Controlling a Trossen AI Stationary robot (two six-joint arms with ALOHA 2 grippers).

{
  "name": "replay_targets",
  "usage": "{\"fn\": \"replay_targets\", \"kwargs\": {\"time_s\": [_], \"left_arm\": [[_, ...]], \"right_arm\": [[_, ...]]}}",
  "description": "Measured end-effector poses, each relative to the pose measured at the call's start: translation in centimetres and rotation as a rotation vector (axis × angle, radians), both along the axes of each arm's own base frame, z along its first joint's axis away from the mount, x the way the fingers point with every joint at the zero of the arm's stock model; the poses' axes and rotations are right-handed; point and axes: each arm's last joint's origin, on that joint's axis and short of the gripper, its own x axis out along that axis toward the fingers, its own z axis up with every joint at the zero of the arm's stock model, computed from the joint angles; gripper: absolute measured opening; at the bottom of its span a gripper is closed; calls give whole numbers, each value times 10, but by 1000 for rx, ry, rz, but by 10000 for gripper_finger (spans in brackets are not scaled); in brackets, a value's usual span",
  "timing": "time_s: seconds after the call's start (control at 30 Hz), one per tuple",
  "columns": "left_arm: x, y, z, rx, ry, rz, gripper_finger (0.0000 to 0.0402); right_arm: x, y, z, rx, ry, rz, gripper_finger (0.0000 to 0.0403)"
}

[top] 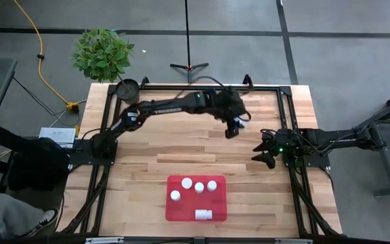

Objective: Pick and place pill bottles into a basket
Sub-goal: Put the white pill bottle into the red bin

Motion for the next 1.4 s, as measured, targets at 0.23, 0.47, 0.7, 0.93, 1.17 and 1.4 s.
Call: {"fn": "replay_targets", "kwargs": {"time_s": [0.23, 0.47, 0.7, 0.93, 1.17, 1.4], "left_arm": [[-19, 8, 43, -103, -118, -61, 210], [-31, -6, 74, -197, -205, -173, 210], [-52, -20, 112, -173, -282, -203, 210], [-85, -30, 150, -113, -333, -204, 210], [-124, -46, 178, -42, -308, -182, 210], [-155, -66, 195, 4, -264, -165, 210]], "right_arm": [[0, 0, -1, -11, 6, -10, 263], [0, 0, -1, -13, 9, -10, 263], [-1, 0, -1, -10, 10, -14, 263], [-1, -1, -1, 4, 12, -24, 264], [-1, -1, -1, 4, 12, -24, 264], [-1, 0, -1, 4, 12, -24, 264]]}}
